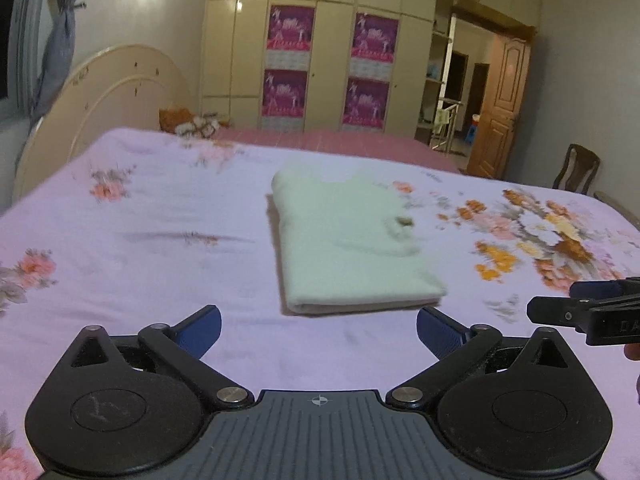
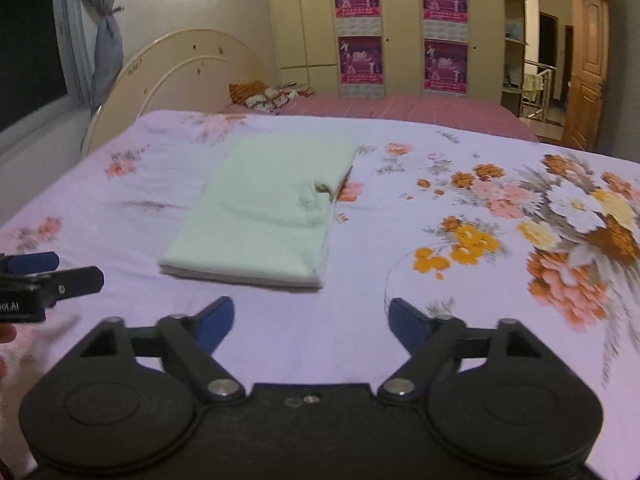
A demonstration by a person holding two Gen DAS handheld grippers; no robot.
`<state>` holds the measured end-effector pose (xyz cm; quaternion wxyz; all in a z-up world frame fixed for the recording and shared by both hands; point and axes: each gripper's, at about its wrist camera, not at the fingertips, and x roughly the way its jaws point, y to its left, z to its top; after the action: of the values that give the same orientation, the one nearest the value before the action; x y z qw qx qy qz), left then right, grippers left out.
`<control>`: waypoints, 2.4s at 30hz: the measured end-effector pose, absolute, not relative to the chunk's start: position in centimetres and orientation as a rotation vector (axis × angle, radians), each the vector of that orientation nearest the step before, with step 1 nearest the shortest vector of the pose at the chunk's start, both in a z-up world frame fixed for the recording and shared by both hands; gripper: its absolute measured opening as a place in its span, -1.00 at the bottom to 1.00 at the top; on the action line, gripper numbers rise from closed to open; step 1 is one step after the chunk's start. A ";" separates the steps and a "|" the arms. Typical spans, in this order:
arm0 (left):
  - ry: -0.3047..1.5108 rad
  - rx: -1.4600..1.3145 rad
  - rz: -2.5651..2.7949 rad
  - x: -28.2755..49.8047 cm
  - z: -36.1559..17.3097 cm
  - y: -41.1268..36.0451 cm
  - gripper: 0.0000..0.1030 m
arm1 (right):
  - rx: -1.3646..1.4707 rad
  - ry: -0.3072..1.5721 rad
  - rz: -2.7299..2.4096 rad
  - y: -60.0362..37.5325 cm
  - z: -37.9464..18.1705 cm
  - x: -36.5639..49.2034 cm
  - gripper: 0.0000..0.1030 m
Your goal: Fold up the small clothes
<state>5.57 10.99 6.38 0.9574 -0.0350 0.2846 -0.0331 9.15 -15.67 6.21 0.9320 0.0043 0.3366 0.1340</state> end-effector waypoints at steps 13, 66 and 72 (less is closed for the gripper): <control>0.539 -0.113 -0.079 -1.2 11.3 8.7 1.00 | 0.020 0.566 0.212 -16.6 12.0 2.0 0.98; 0.512 -0.107 -0.086 -3.6 12.1 8.8 1.00 | -0.012 0.514 0.155 -14.9 12.3 -0.3 0.98; 0.509 -0.102 -0.091 -3.4 12.1 8.7 1.00 | -0.009 0.515 0.150 -15.0 12.3 -0.3 0.98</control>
<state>-3.43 8.69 12.15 0.9655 -0.0504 0.2514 -0.0450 -0.34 -15.00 12.30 0.9643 -0.0045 0.2543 0.0740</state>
